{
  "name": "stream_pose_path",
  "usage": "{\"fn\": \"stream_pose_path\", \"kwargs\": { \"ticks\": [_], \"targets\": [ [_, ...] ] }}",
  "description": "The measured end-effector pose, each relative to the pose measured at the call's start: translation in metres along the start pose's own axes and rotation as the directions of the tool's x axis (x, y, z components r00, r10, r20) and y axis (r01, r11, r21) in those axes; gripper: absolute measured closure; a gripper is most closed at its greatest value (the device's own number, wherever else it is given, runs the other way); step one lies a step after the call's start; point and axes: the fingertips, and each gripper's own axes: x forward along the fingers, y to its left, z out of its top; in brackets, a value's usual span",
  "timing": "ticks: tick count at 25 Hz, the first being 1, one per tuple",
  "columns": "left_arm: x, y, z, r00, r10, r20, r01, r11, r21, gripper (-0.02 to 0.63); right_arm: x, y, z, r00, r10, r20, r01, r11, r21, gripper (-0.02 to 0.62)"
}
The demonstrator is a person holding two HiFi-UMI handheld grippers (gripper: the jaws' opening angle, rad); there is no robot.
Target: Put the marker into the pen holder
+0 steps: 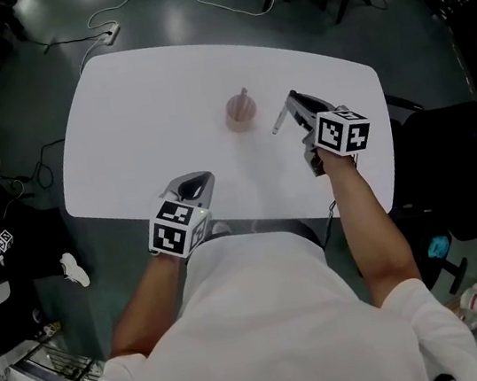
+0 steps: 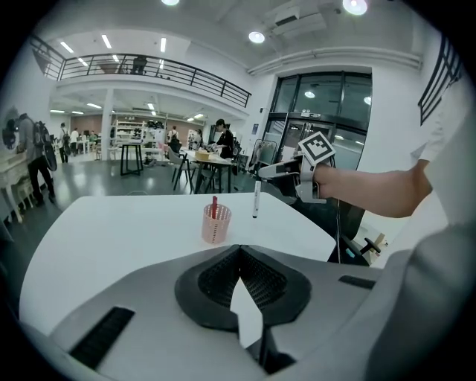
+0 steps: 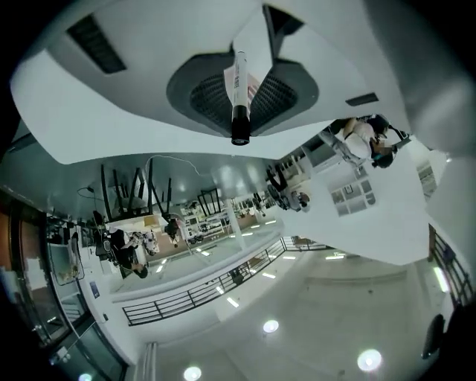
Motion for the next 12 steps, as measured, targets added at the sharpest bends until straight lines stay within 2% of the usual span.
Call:
{"fn": "stream_pose_path", "kwargs": {
  "ticks": [5, 12],
  "targets": [
    [-0.02, 0.008, -0.015, 0.999, 0.038, 0.013, -0.038, 0.999, -0.039, 0.58, 0.023, 0.025, 0.032, 0.997, 0.007, 0.074, -0.004, 0.999, -0.035, 0.505],
    [-0.044, 0.025, -0.03, 0.994, 0.101, 0.031, -0.097, 0.991, -0.097, 0.58, 0.07, 0.028, 0.02, 0.999, -0.024, 0.047, 0.027, 0.998, -0.059, 0.505]
  ]
}}
